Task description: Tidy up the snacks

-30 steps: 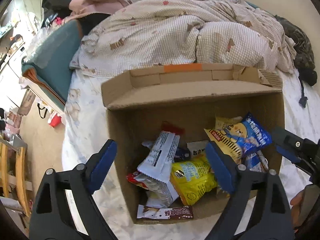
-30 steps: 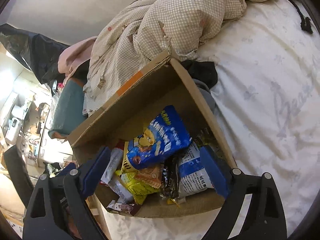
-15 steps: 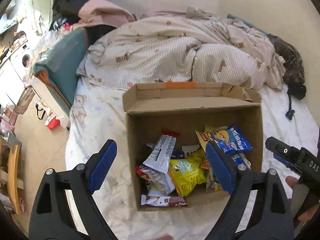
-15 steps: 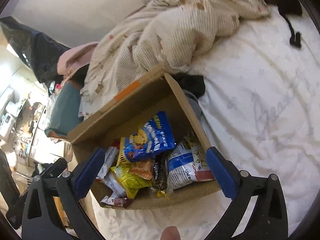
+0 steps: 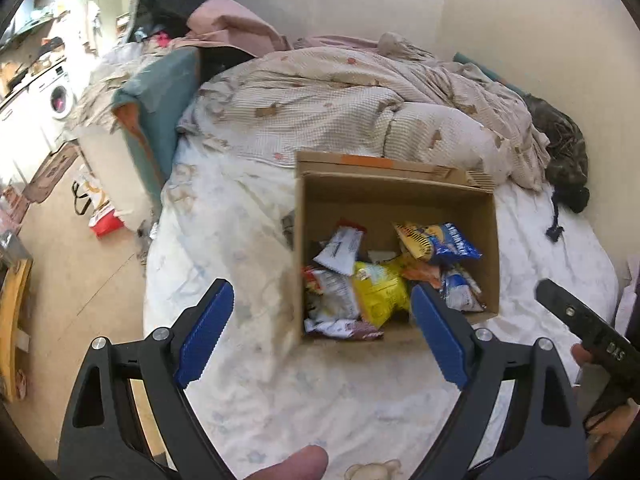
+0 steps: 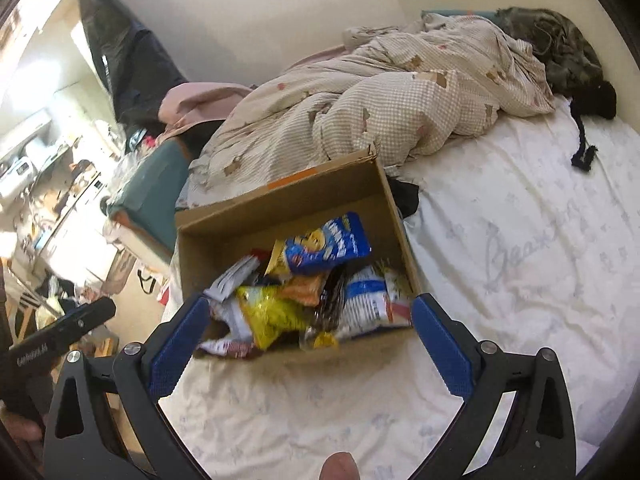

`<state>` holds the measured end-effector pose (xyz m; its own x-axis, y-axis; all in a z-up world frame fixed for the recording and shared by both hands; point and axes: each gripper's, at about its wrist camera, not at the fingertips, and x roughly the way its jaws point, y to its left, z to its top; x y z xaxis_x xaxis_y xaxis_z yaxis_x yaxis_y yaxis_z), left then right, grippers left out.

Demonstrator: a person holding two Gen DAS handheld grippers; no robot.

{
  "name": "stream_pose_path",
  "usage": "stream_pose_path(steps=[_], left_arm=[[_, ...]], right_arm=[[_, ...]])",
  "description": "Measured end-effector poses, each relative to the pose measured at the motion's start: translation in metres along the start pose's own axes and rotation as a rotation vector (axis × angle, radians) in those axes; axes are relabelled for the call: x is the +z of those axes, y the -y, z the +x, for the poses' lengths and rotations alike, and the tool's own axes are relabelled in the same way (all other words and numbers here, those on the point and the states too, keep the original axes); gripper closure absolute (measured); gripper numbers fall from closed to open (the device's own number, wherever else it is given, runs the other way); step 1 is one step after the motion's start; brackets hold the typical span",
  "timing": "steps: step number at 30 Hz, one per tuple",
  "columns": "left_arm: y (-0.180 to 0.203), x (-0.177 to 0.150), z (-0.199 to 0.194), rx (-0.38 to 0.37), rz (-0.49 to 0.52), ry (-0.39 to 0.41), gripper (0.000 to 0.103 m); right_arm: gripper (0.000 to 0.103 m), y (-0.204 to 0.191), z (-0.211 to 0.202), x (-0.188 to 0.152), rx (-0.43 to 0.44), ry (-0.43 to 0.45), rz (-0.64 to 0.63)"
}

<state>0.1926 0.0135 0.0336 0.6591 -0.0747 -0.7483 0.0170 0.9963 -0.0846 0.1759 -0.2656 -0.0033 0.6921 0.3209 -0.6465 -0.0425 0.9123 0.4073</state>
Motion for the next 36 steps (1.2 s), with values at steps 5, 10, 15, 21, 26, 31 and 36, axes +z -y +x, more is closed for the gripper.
stream_pose_path(steps=[5, 10, 15, 21, 26, 31, 36], left_arm=[[-0.013, -0.023, -0.018, 0.017, -0.017, 0.016, 0.014], [-0.016, -0.049, -0.035, 0.030, -0.022, 0.049, 0.013], [-0.020, -0.069, -0.047, 0.042, -0.044, 0.089, 0.013], [-0.010, -0.082, -0.058, 0.067, 0.010, 0.169, 0.006], [-0.005, -0.090, -0.071, 0.102, 0.025, 0.249, 0.000], [-0.004, -0.092, -0.075, 0.120, 0.023, 0.294, 0.000], [-0.005, -0.091, -0.069, 0.114, 0.014, 0.277, 0.000]], right_arm=[[0.000, -0.003, -0.018, -0.020, -0.015, -0.005, -0.036], [0.000, -0.005, -0.035, -0.036, -0.013, 0.015, -0.051], [0.000, -0.008, -0.051, -0.049, -0.031, 0.051, -0.070], [0.000, -0.019, -0.064, -0.065, -0.063, 0.081, -0.146], [0.000, -0.021, -0.076, -0.071, -0.072, 0.139, -0.140], [0.000, -0.021, -0.079, -0.069, -0.097, 0.189, -0.136], [0.000, -0.021, -0.075, -0.068, -0.113, 0.202, -0.140]])
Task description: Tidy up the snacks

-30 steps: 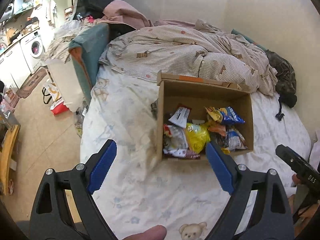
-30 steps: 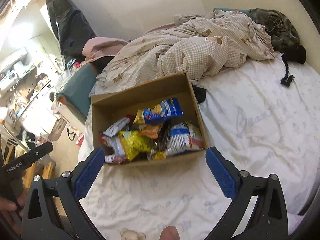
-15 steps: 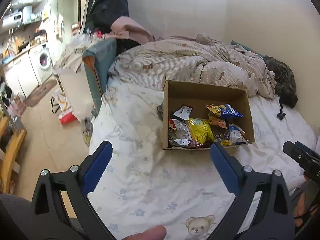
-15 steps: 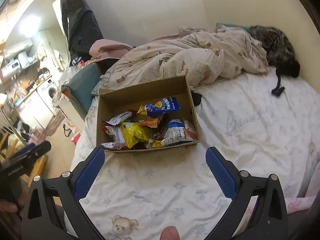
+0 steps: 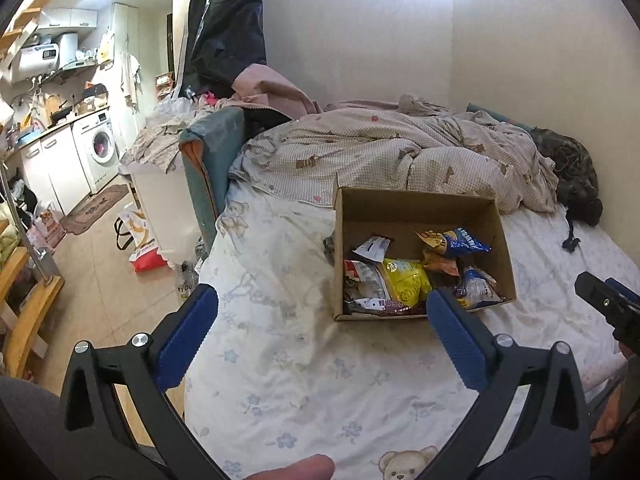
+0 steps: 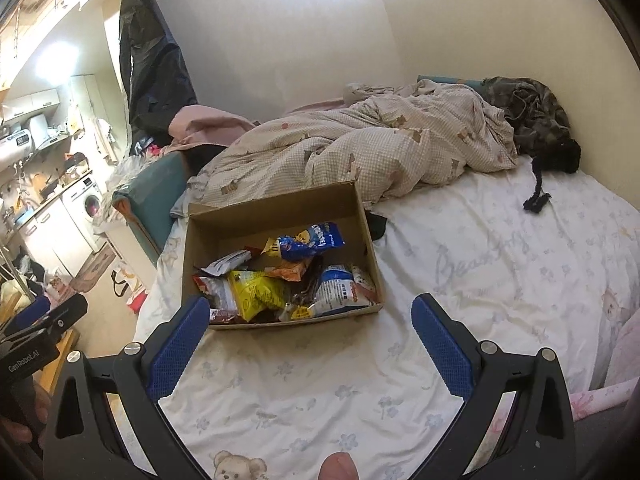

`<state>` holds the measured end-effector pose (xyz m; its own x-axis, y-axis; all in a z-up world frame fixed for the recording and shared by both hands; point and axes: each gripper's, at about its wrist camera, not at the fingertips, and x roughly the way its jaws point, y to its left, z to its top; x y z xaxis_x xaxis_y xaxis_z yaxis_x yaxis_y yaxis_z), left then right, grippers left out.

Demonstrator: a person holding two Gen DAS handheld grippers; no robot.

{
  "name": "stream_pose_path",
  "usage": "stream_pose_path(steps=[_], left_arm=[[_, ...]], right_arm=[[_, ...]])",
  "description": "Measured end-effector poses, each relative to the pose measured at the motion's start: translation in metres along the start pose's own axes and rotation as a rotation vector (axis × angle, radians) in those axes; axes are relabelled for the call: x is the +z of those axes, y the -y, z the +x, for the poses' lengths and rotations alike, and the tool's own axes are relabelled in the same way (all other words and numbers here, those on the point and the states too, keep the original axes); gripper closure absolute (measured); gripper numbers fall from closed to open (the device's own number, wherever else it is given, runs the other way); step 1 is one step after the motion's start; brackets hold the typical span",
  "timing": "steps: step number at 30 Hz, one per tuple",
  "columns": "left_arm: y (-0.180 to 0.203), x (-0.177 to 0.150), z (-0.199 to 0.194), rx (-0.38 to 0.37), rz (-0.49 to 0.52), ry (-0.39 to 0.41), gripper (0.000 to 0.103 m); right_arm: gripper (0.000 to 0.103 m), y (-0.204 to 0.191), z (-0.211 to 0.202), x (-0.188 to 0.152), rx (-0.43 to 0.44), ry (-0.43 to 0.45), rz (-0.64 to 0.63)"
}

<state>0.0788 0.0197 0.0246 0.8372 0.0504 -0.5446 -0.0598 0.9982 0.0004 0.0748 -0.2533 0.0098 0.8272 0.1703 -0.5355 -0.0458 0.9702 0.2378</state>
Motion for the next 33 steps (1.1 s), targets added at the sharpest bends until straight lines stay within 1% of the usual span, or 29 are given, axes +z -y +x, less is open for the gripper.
stream_pose_path(steps=[7, 16, 19, 25, 33], left_arm=[[-0.002, -0.001, 0.002, -0.015, -0.021, -0.009, 0.000], [0.000, -0.001, 0.002, -0.026, -0.015, -0.004, 0.000], [0.001, -0.001, 0.000, -0.019, -0.005, 0.006, 0.000], [0.002, 0.001, 0.000, -0.032, -0.007, 0.003, 0.000], [0.003, 0.001, 0.000, -0.036, -0.006, 0.008, 0.000]], right_arm=[[0.000, -0.007, -0.002, 0.001, -0.014, 0.034, -0.033], [0.000, -0.018, 0.001, -0.002, -0.019, 0.030, -0.089], [0.000, -0.020, 0.002, -0.002, -0.020, 0.025, -0.093], [0.000, -0.020, 0.002, -0.003, -0.022, 0.032, -0.101], [0.000, -0.016, 0.004, -0.002, -0.028, 0.024, -0.080]])
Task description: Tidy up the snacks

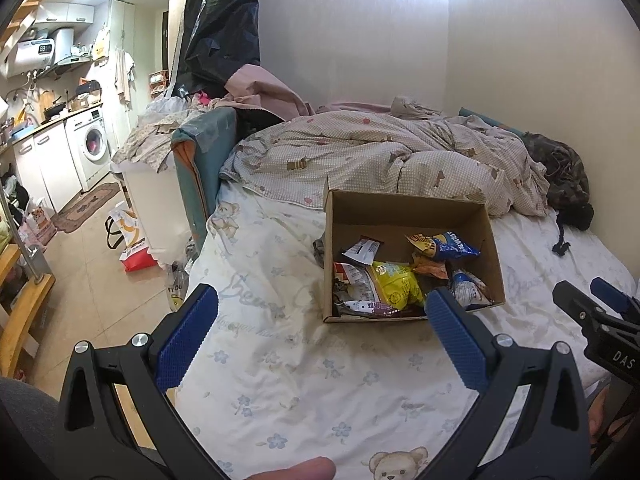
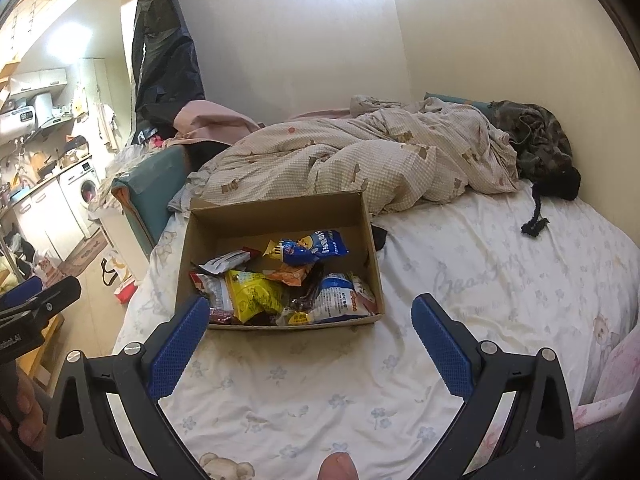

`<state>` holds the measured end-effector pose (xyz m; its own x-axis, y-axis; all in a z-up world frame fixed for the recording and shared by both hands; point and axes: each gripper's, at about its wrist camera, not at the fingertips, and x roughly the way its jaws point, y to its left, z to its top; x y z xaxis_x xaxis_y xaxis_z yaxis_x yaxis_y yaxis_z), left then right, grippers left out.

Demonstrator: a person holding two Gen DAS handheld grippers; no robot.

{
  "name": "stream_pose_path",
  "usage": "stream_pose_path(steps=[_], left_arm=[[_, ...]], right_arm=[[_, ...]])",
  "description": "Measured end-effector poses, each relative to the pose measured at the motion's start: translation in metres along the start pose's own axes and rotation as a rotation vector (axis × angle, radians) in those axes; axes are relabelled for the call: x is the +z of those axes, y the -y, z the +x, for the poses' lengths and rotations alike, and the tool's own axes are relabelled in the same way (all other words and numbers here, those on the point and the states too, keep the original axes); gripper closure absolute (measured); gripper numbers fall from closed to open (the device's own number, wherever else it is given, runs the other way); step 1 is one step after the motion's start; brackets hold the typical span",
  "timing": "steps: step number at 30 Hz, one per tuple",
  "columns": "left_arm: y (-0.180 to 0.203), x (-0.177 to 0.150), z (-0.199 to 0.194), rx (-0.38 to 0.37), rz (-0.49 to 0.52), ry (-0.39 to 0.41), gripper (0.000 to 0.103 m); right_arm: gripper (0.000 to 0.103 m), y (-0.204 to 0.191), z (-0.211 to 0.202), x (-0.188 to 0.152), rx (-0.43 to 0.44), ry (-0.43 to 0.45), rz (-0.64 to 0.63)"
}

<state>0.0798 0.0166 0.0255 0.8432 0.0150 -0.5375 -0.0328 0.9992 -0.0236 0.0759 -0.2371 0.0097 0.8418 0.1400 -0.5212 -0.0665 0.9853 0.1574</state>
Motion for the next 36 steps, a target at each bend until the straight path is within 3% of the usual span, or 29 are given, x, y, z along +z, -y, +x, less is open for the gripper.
stream_pose_path(steps=[36], left_arm=[[0.0044, -0.0021, 0.0036, -0.016, 0.017, -0.014, 0.000]], right_arm=[[0.000, 0.0027, 0.0006, 0.0026, -0.005, 0.008, 0.012]])
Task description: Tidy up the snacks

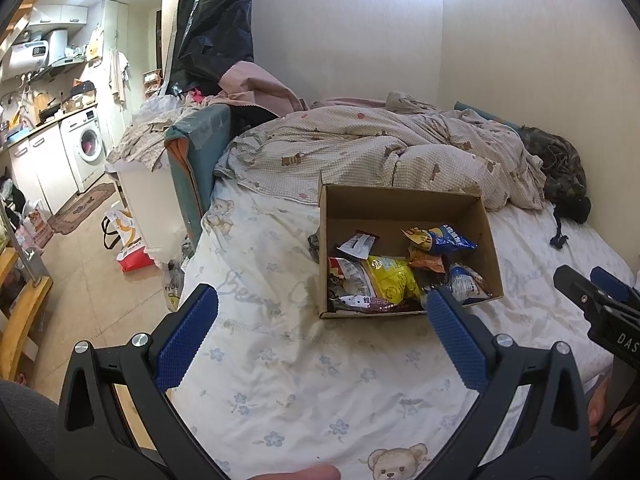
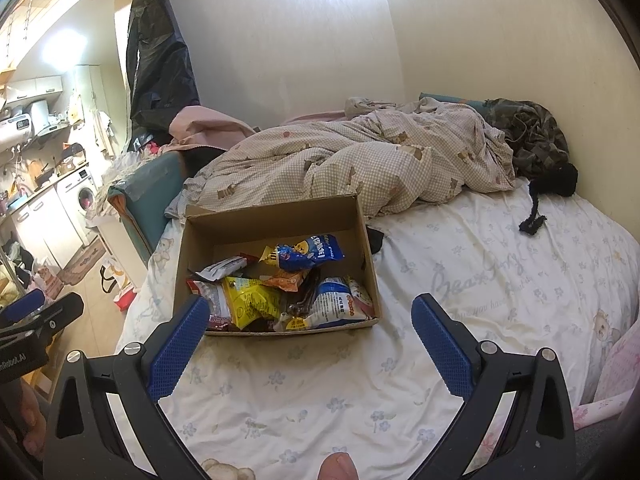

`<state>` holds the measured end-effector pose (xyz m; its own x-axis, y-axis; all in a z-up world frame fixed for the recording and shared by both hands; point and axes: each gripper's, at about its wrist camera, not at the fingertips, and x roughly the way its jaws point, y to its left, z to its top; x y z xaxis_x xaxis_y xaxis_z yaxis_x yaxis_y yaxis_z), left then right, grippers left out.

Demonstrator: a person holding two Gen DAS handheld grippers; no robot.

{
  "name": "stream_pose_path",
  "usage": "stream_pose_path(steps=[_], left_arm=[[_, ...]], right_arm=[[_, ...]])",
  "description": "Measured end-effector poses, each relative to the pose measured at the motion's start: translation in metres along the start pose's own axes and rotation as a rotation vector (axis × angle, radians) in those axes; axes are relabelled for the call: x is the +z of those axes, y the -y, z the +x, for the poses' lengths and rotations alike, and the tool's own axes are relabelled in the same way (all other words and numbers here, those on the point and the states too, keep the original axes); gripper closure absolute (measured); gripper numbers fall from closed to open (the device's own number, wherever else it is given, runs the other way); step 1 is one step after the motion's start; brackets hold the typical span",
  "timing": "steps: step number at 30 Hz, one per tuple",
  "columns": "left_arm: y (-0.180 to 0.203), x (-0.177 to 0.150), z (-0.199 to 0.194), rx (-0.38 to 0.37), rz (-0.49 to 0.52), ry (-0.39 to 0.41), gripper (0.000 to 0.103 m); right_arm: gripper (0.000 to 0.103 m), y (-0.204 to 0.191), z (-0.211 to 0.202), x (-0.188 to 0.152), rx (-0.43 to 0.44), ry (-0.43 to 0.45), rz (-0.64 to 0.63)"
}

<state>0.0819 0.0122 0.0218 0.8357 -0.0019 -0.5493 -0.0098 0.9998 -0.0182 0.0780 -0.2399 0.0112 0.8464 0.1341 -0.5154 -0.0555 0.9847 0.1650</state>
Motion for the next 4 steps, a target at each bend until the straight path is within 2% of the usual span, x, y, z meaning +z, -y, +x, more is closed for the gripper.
stream_pose_path(steps=[4], left_arm=[[-0.0008, -0.0007, 0.0006, -0.002, -0.007, 0.001, 0.000]], right_arm=[[0.000, 0.0001, 0.0001, -0.0001, -0.001, 0.001, -0.001]])
